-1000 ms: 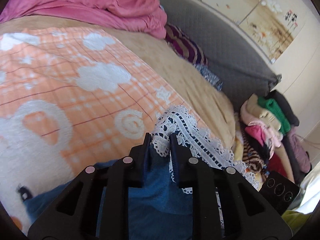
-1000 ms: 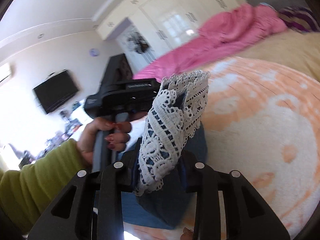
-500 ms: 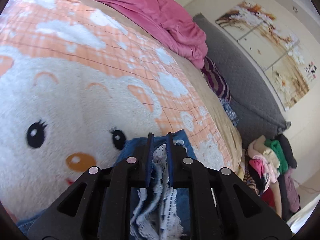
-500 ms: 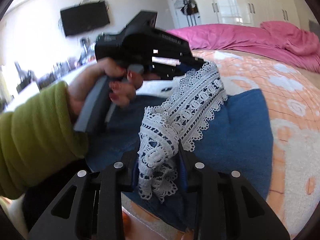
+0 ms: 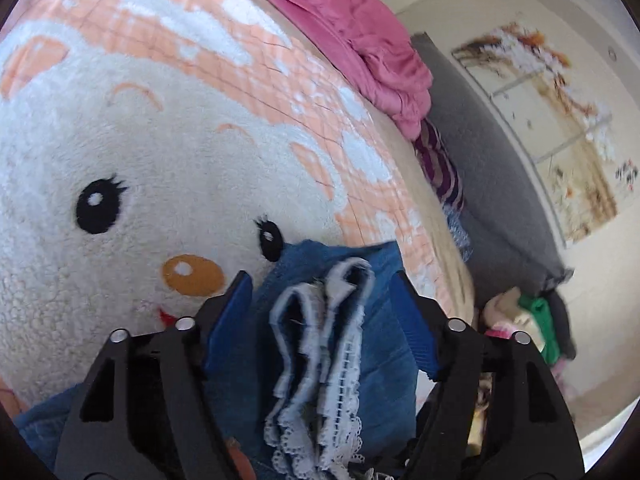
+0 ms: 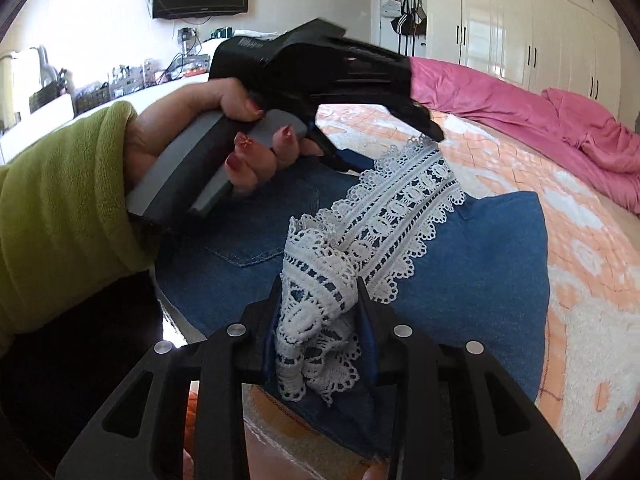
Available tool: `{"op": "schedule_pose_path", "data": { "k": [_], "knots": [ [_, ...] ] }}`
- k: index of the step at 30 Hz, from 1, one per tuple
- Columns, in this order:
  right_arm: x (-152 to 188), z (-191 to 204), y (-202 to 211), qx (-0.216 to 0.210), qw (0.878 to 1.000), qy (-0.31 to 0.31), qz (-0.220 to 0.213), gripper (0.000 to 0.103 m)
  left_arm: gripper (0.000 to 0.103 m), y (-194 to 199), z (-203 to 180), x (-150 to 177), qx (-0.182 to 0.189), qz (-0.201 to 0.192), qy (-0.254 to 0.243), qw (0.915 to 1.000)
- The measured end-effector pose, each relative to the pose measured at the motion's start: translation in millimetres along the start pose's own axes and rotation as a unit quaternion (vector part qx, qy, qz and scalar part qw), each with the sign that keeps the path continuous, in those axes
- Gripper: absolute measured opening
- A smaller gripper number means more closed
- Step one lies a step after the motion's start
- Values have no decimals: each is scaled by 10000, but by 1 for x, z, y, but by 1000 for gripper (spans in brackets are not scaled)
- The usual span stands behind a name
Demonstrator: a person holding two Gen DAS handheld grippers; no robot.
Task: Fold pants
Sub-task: 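Lift the lace hem with both tools and fold it over onto the pants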
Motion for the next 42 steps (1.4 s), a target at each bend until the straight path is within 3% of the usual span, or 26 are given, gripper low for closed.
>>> {"op": "schedule_pose_path", "data": {
  "k": [2,5,6,9,11,16,19,21,23,24,27,34,35,37,42],
  "knots": [
    [0,1,1,-52,10000,18,-6,40,9,-5,-5,3,-403,69,-323,9986],
    [1,2,2,-179,9998,1,13,46,9,9,-1,10,-552,13,-251,9982],
    [2,2,4,-253,9997,-9,12,53,9,16,1,13,-566,-49,-243,9981],
    [4,-1,9,-335,9994,-30,14,72,13,25,13,19,-1262,-163,-505,9906],
    [5,-7,12,-378,9991,-172,-10,74,13,18,18,22,-1002,-91,-328,9944],
    [0,-26,36,-653,9949,-668,-369,81,14,18,14,17,-801,-351,-407,9953],
    [-2,-40,48,-804,9897,-1021,-597,81,14,15,15,14,-751,-486,-343,9954],
    [-1,-46,46,-825,9879,-1206,-519,80,14,12,14,10,-854,-488,-352,9945],
    [2,-43,36,-820,9902,-1100,-271,63,14,11,14,11,-1078,-476,-451,9920],
    [4,-37,32,-814,9916,-995,-141,47,14,7,12,10,-1217,-452,-523,9902],
    [12,-12,14,-708,9958,-447,374,40,16,5,10,12,-1563,-394,-723,9843],
    [15,-12,18,-773,9950,-560,286,40,32,17,13,12,-1800,-525,-757,9793],
    [13,-14,20,-788,9947,-621,214,42,38,20,12,12,-1881,-551,-770,9776],
    [9,-22,29,-781,9937,-798,-12,57,42,28,7,12,-2009,-653,-846,9738],
    [4,-39,41,-547,9927,-1028,-301,60,53,40,-12,15,-2144,-851,-1054,9673]
  ]
}}
Point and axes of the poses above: each gripper's, at about its wrist camera, not at the fingertips, and y roughly against the way its jaws point, z to its left, x to its underside, the point moved 6 cm from there along -y, roughly the way its jaws point, and after that the axes turned 2 degrees about x, right-handed, at the moved point
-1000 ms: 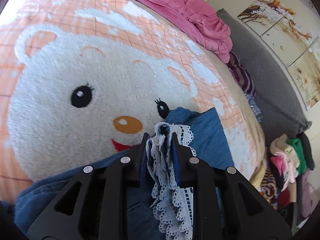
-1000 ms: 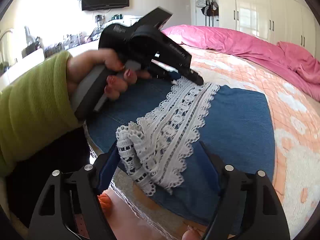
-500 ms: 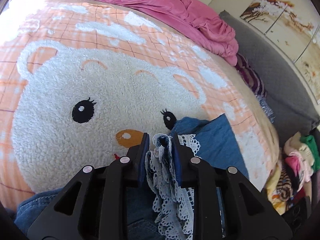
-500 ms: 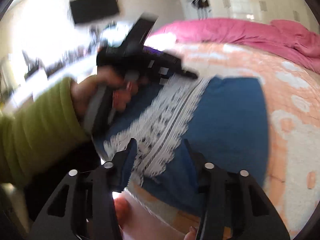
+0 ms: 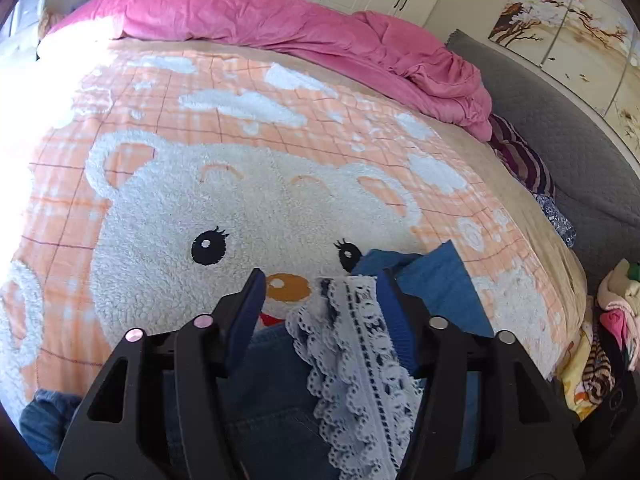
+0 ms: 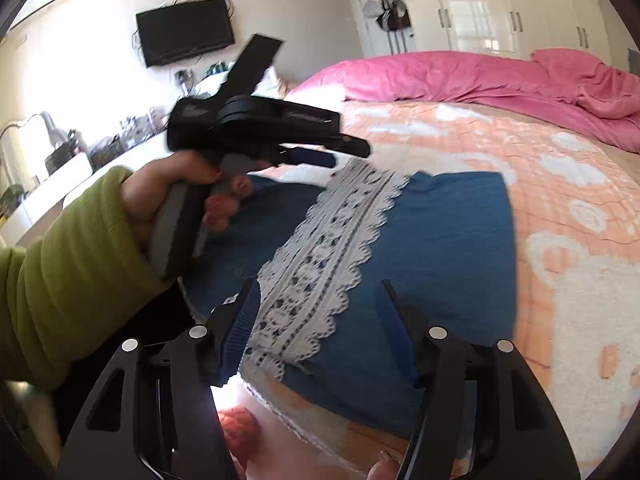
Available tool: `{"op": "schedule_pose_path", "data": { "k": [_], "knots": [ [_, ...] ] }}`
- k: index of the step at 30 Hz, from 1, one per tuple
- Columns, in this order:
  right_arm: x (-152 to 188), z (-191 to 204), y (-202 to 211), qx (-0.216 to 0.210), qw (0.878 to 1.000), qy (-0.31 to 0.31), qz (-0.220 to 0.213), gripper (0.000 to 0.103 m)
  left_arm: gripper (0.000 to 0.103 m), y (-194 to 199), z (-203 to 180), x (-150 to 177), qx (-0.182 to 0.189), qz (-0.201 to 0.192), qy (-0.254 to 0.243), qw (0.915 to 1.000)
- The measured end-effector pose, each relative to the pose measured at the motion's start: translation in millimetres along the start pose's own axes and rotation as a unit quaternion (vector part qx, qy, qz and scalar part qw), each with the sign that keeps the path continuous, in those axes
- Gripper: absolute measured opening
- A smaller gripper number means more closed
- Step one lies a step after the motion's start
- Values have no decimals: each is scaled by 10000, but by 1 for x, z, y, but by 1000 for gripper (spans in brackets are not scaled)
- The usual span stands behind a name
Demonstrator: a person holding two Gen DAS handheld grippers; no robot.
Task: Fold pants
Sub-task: 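Lift the lace hem with both tools and fold it over onto the pants, then open both tools and release the folded hem onto the pants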
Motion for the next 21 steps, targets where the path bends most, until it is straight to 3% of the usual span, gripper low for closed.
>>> {"op": "schedule_pose_path", "data": {
  "k": [6,11,13,21],
  "knots": [
    [-6,-15,12,263,9991,-206,-248,75,65,20,-15,6,-103,-137,-170,9997],
    [-9,-22,21,346,9977,-378,-440,77,74,33,-26,11,-171,-224,-265,9993],
    [-11,-27,26,392,9968,-451,-531,85,77,38,-31,15,-193,-228,-300,9991],
    [-18,-34,44,552,9930,-644,-827,92,91,58,-44,32,-256,-284,-343,9987]
  ]
}}
Point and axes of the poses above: each gripper's, at about its wrist camera, not at the fingertips, and y roughly against the way its jaws point, z to its left, x to its underside, the point moved 6 cm from there along -y, roughly the way its jaws point, and after that the axes turned 2 degrees about x, right-handed, at the moved point
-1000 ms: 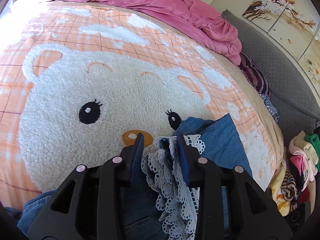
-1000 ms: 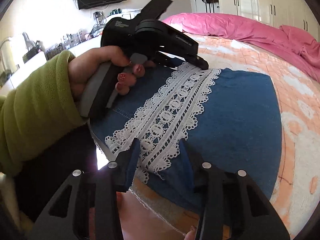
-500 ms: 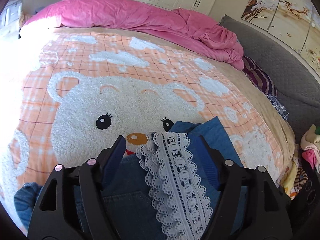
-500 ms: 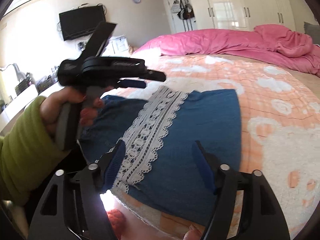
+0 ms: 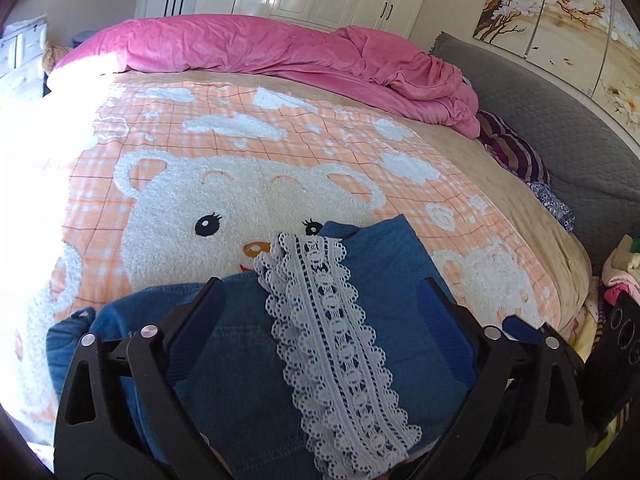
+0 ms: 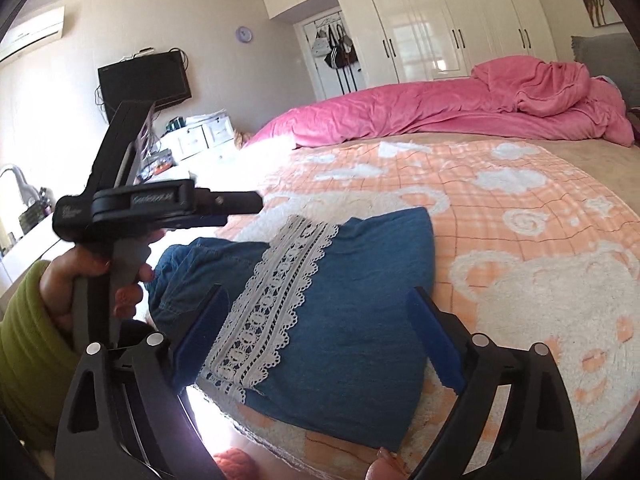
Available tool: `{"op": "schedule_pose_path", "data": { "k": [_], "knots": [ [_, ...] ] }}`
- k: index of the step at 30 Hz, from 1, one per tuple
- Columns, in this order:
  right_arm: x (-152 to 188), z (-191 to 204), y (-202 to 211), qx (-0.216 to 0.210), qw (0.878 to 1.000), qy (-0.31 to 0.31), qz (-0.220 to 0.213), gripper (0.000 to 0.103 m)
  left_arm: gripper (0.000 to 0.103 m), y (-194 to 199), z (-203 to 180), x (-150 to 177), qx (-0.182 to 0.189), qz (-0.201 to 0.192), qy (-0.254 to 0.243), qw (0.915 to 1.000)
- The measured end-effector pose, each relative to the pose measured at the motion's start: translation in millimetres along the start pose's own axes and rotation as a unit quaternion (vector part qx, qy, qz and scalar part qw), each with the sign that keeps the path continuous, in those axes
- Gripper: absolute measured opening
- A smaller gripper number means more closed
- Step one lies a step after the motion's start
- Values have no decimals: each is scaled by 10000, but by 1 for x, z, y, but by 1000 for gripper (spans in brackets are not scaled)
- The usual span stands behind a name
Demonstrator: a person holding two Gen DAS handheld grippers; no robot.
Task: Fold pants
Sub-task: 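Open both tools and release the folded hem onto the pants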
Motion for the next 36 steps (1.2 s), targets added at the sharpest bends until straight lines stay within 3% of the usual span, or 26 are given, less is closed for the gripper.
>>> {"op": "schedule_pose_path", "data": {
  "k": [9,14,20,26,36],
  "knots": [
    [-3,-1,16,91,9995,-285,-113,95,93,31,6,12,-307,-85,66,9995],
    [4,11,12,458,9989,45,93,96,93,46,12,21,-420,-84,138,9990],
    [10,22,4,534,9979,156,330,96,93,56,24,34,-532,9,193,9984],
    [21,25,-13,747,9938,243,791,96,93,64,37,54,-691,209,174,9972],
    [58,12,-51,1388,9693,326,2005,96,93,75,58,82,-760,444,310,9956]
  ]
}}
Point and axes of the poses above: each gripper's, at about its wrist camera, not at the fingertips, and y roughly against the way its jaws point, z to its left, x to its underside, the point moved 6 cm from there along -y, roughly the way its jaws point, and after that the axes turned 2 degrees about x, right-handed, at the moved point
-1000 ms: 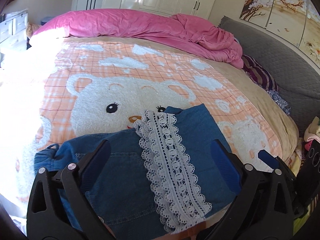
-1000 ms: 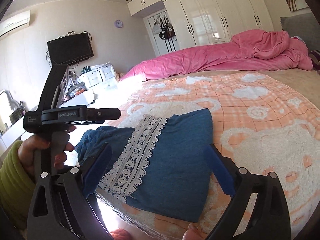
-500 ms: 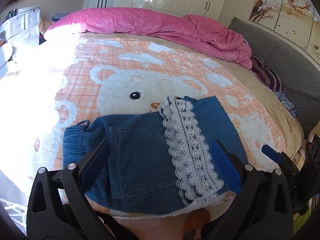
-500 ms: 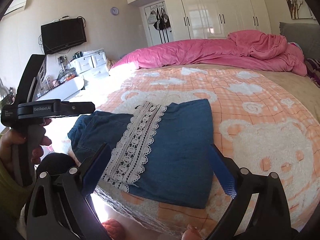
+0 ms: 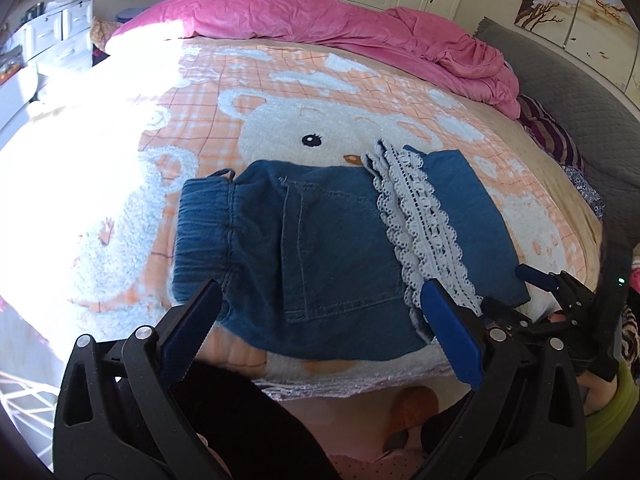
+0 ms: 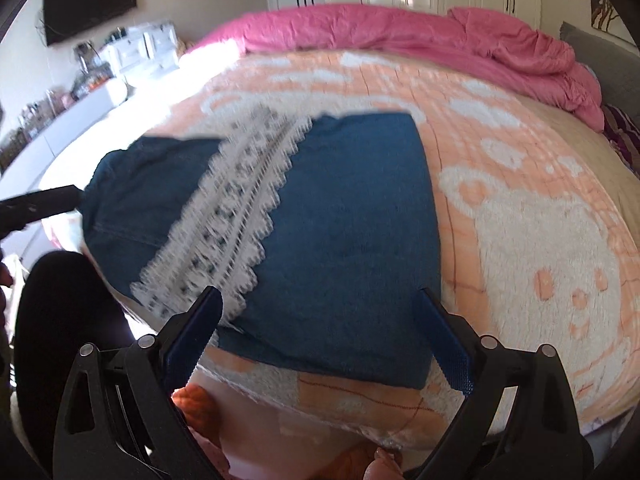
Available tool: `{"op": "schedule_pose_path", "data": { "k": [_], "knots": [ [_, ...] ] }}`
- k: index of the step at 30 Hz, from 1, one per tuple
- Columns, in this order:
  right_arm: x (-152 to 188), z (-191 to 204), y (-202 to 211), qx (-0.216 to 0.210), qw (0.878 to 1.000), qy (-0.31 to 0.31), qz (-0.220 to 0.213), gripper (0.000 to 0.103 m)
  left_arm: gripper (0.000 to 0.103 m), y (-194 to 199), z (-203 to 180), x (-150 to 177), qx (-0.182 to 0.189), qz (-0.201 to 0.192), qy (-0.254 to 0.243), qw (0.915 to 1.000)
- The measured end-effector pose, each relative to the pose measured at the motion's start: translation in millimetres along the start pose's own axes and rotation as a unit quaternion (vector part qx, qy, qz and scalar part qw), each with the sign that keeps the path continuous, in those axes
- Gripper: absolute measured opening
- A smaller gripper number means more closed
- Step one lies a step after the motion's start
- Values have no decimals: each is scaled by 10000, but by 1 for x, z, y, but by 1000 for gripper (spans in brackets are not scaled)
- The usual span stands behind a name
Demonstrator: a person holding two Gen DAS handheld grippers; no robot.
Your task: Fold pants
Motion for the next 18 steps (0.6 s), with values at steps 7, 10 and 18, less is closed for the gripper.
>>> {"op": "schedule_pose_path", "data": {
  "k": [7,10,18],
  "knots": [
    [5,3,-7,193,9996,186,131,96,93,0,12,4,-73,28,152,9999],
    [0,1,0,100,9999,53,78,96,93,1,14,4,-67,6,166,9998],
    [-26,4,22,-42,9998,-100,-190,96,93,13,30,4,-127,-105,305,9994]
  ]
}}
Point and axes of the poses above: each gripper's, at about its wrist camera, not at the fingertips, and y roughly against the way its jaws point, z to its left, x to its underside, the point moved 6 cm from there along -y, roughly the way its jaws point, and after that the axes turned 2 degrees about x, right-handed, at the moved point
